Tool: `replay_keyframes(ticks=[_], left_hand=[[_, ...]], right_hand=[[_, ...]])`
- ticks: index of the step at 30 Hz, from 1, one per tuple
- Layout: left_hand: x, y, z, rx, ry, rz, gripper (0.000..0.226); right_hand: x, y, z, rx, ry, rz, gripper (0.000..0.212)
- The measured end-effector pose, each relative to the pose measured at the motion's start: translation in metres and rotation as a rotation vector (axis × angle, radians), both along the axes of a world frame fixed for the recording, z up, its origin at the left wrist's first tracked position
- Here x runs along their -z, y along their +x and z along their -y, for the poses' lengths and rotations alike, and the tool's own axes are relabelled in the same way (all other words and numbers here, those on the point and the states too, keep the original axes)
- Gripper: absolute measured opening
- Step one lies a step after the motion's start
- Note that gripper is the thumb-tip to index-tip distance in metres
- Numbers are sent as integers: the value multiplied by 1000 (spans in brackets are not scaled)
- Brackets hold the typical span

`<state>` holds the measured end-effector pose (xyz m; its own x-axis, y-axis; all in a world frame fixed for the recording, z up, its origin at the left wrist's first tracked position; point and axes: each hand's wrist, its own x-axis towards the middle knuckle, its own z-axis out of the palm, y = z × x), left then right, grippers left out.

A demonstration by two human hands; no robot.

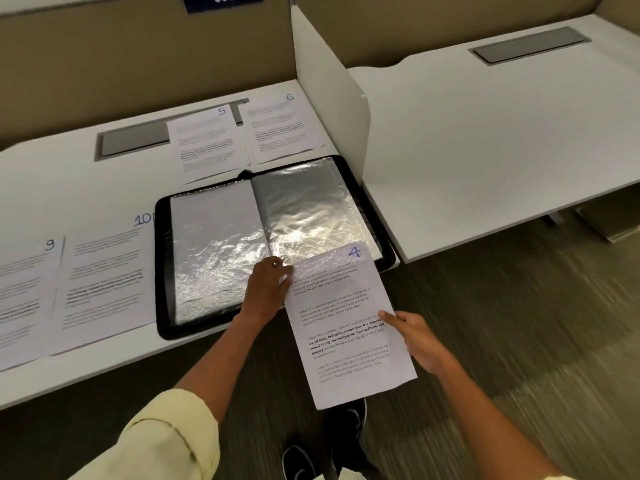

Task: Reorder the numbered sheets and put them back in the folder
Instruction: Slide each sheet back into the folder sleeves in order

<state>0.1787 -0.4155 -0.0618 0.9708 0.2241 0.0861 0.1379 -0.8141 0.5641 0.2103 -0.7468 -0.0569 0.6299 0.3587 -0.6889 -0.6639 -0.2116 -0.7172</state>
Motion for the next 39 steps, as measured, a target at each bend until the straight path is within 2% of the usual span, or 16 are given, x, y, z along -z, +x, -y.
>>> replay_keyframes(ticks=[4,15,19,26,31,35,39], left_hand=[[5,1,-2,5,10,18,21],[5,2,-3,23,2,-35,22],[-1,2,-2,35,9,-50,19],[-2,1,-8,81,4,-89,21],[-13,-4,-7,103,-39,-48,22],[-12,-7,-12,100,-81,-90,30],[-6,-7,-14,113,-104,-104,26]], right_hand=[[9,-31,19,148,128,-129,46],[6,-84,22,501,69,-108,58],[2,-100,14,652,199,-168,48],[5,-143,-26,733,425,-290,47],[8,-151,-50,683,317,-246,53],[4,-140,-59,701,267,-171,40],[-1,-134,-60,729,244,-115,37]])
